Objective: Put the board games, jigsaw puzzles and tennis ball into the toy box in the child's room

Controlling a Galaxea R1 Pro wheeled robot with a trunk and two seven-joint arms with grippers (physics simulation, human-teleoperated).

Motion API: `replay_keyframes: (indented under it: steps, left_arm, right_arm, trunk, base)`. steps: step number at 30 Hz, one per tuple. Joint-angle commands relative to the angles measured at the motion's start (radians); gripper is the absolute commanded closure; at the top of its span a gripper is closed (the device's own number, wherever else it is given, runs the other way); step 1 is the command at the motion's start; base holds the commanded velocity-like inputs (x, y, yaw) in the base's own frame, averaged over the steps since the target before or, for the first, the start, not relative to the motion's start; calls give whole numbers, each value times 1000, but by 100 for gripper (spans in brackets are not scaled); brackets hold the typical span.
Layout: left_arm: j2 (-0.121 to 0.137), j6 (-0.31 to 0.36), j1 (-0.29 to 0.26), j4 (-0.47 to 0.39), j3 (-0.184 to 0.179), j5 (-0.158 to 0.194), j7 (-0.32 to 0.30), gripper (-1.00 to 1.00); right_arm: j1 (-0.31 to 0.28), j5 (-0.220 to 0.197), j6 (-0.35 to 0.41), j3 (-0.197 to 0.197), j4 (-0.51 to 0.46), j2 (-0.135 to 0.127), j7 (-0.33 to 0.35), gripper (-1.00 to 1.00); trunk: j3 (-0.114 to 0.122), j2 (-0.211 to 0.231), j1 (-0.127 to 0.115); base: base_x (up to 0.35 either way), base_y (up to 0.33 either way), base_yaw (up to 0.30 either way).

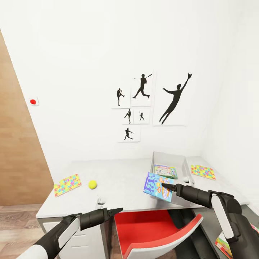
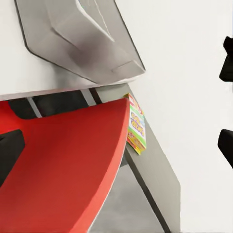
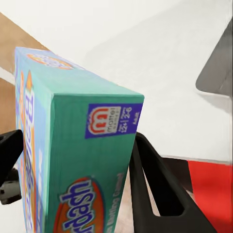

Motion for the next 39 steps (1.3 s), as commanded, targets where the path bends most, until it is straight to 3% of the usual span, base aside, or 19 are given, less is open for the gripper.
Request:
replay_keyframes:
  steps: [1, 7, 15, 20, 31, 39]
  left_arm:
    - [2, 10, 0, 15, -2, 11, 1, -100]
    - [5, 14, 0, 57, 27, 14, 3, -100]
    - [5, 17, 0, 58, 91, 29, 0, -100]
    - [5, 17, 0, 44, 102, 32, -1, -100]
    - [5, 20, 0, 17, 116, 33, 5, -100]
    - [5, 79, 0, 10, 118, 35, 5, -100]
  right_arm:
    - [-1, -1, 7, -8, 0, 0, 7, 100]
    - [-1, -1, 7, -29, 0, -1, 7, 100]
    - [-1, -2, 7, -90, 0, -1, 9, 100]
    - [-1, -2, 6, -106, -1, -4, 11, 100]
    - [-1, -2, 6, -123, -24, -38, 12, 100]
    - [-1, -2, 6, -124, -28, -44, 12, 100]
  trunk:
    - [0, -1, 0]
    - [0, -1, 0]
    - [0, -1, 0]
    - [0, -1, 0]
    - [0, -1, 0]
    - [0, -1, 0]
  base:
    - [0, 0, -200]
    - [0, 0, -116]
    - [0, 0, -30]
    - [0, 0, -10]
    - [0, 0, -34]
    - [0, 0, -40]
